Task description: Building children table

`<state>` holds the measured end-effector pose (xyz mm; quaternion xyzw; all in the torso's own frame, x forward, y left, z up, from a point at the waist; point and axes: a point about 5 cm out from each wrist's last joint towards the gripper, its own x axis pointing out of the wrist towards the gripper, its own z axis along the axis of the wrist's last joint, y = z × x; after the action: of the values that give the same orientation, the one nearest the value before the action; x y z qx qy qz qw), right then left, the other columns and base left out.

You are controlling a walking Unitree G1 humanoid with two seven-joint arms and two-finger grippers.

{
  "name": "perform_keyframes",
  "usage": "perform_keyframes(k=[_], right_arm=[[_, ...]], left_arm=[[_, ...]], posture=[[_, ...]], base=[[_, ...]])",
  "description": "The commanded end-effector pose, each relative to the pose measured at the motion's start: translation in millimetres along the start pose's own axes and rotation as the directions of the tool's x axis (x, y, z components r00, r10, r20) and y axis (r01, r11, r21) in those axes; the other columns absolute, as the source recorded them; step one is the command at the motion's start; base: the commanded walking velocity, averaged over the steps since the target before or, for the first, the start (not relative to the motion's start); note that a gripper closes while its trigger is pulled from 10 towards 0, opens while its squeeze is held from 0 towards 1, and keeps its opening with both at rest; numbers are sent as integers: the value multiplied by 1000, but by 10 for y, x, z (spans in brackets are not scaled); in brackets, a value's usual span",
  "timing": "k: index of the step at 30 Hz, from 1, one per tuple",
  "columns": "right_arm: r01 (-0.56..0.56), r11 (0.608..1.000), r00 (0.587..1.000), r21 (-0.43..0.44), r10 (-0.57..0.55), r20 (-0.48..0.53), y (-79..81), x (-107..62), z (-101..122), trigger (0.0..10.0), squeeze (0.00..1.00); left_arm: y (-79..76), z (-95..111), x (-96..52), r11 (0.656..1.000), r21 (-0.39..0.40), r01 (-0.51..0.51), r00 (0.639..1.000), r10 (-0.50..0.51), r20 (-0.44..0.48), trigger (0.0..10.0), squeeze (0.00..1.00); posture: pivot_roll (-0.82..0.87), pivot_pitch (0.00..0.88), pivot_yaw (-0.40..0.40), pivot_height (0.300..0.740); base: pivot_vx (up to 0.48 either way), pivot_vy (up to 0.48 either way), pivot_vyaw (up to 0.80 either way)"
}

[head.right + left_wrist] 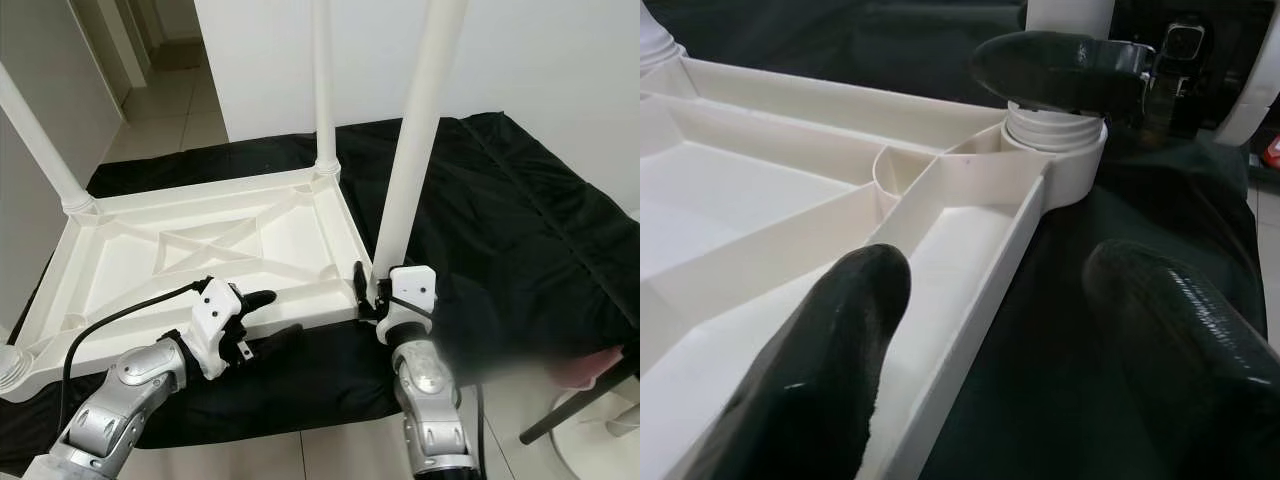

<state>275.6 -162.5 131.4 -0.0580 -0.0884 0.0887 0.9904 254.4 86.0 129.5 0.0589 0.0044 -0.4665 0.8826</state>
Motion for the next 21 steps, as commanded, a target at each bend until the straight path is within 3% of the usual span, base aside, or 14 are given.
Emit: perform_keyframes(k=[1, 3, 8, 10, 19, 20, 21], right_arm=[[-57, 998, 998, 5, 57, 6, 25, 35, -7, 10000, 0], [-57, 998, 998, 5, 57, 6, 25, 35, -7, 10000, 0], [-191, 981, 981, -34, 191, -17, -23, 127, -45, 10000, 0], [-276, 959, 961, -59, 274, -32, -39, 190, -71, 10000, 0], [-425, 898, 905, -111, 417, -89, -43, 297, -156, 10000, 0], [-448, 886, 893, -118, 438, -97, -46, 308, -172, 4706, 0], [-463, 879, 886, -114, 454, -98, -49, 315, -178, 2745, 0]], left_arm=[[-52, -4, -19, 996, -5, 90, 996, -90, -17, 10000, 0], [-52, -4, -19, 996, -5, 90, 996, -90, -17, 10000, 0], [-66, -17, -39, 994, 20, 106, 994, -105, -41, 10000, 0], [-55, -15, -46, 994, 32, 109, 993, -107, -46, 10000, 0], [-51, 12, -24, 993, 50, 111, 993, -108, -48, 10000, 0], [-55, 17, -18, 992, 52, 113, 993, -110, -48, 10000, 0], [-59, 22, -13, 992, 54, 115, 993, -112, -48, 10000, 0]], posture=[[-115, 0, 112, 740], [-115, 0, 112, 740], [-107, 0, 120, 740], [-102, 0, 123, 740], [-95, 0, 134, 740], [-94, 0, 133, 740], [-93, 0, 131, 740]], base=[[0, 0, 0], [0, 0, 0], [0, 0, 0], [0, 0, 0], [0, 0, 0], [0, 0, 0], [0, 0, 0]])
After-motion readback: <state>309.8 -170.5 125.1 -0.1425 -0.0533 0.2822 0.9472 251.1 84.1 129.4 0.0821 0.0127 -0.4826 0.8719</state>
